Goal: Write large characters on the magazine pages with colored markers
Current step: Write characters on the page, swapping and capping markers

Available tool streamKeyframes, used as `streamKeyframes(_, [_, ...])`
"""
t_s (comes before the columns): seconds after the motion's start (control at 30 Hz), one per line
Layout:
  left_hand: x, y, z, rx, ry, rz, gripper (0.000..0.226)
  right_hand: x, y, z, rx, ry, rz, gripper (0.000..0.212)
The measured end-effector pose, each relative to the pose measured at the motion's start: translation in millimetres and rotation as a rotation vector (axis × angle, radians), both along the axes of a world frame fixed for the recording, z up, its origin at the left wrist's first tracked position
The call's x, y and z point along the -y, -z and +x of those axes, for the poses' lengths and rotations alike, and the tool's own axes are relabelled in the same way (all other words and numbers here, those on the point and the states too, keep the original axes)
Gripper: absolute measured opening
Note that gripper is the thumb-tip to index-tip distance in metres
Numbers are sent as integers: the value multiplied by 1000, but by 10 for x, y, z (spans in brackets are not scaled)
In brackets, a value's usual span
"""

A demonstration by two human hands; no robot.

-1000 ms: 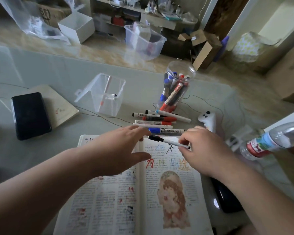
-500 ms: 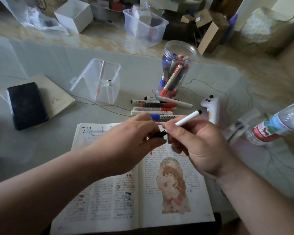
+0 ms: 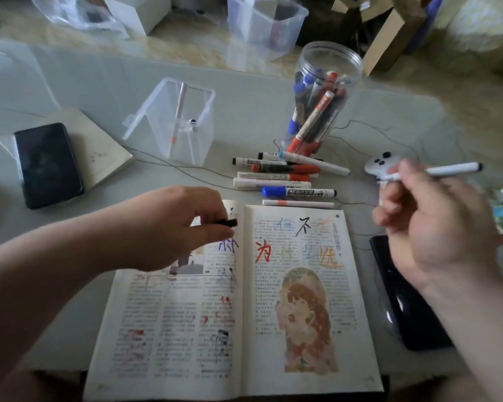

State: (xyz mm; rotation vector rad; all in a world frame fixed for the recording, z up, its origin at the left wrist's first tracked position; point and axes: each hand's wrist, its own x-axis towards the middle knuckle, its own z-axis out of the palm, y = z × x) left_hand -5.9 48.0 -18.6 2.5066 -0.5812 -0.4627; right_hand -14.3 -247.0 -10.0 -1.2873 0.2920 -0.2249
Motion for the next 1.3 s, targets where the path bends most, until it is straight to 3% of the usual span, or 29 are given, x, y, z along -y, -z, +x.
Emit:
streamKeyframes(0.13, [131,146,-50,-97,275,76,27,-255,397,-256,-123,-327,-429,7])
streamKeyframes(0.2, [183,293,-78,-180,403,202,25,-340,533,-301,-210,-414,-480,10])
streamKeyframes(0.27, [192,359,-83,-264,393,237,21,-360,580,-314,-261,-437,-533,14])
streamKeyframes(0.57, [225,284,-116,-373,309,319,27,-501,637,-445,-215,-519,-612,13])
streamKeyframes(0.7, [241,247,-145,-367,325,327,26,-522,689,-426,-193,-506,-734,14])
streamKeyframes(1.3, [254,214,-176,-358,309,348,26,-542,781,-394,-160,-538,-835,13])
